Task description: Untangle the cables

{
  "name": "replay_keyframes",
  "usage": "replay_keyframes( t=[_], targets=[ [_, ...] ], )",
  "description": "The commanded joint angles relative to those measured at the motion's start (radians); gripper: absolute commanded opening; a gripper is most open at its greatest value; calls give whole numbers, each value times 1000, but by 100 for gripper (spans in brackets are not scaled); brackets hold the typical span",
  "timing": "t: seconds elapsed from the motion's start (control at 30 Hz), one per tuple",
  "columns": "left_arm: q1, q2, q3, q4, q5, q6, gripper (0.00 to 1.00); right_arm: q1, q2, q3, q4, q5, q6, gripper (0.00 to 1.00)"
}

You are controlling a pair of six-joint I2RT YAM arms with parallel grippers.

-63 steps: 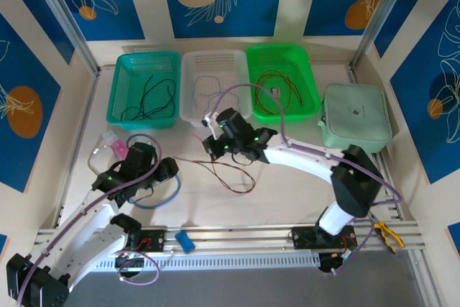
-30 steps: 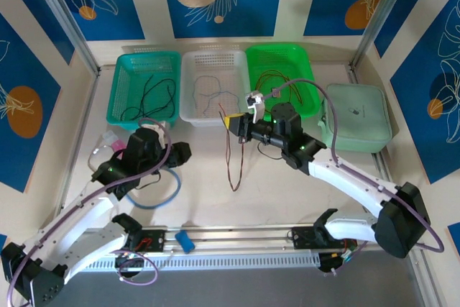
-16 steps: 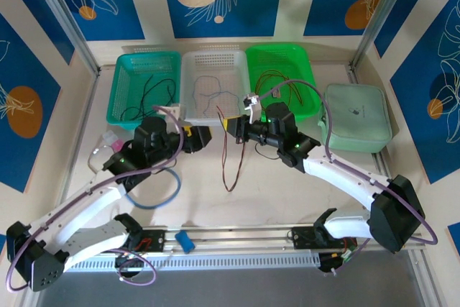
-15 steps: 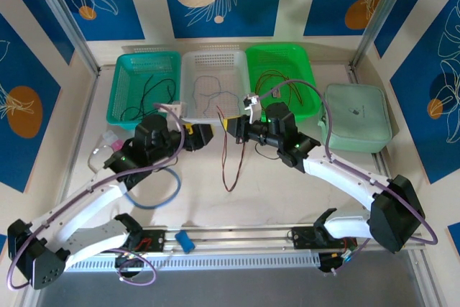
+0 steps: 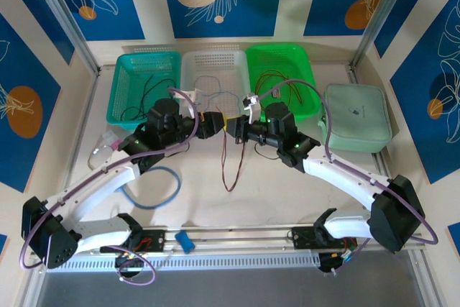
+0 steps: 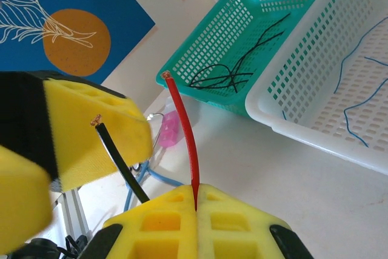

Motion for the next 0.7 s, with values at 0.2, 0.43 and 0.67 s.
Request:
replay_keyframes(
  t=[0.2, 0.43, 0.67],
  targets=[
    [-16, -11, 28, -45, -31, 25, 11, -4, -37, 28, -18, 6, -11, 0],
    [-16, -39, 0, -43, -72, 13, 0, -24, -68, 19, -33, 12, -13, 0],
    [-16, -103, -1, -95, -163, 52, 0, -61, -162, 4, -75, 67, -18, 0]
  ],
)
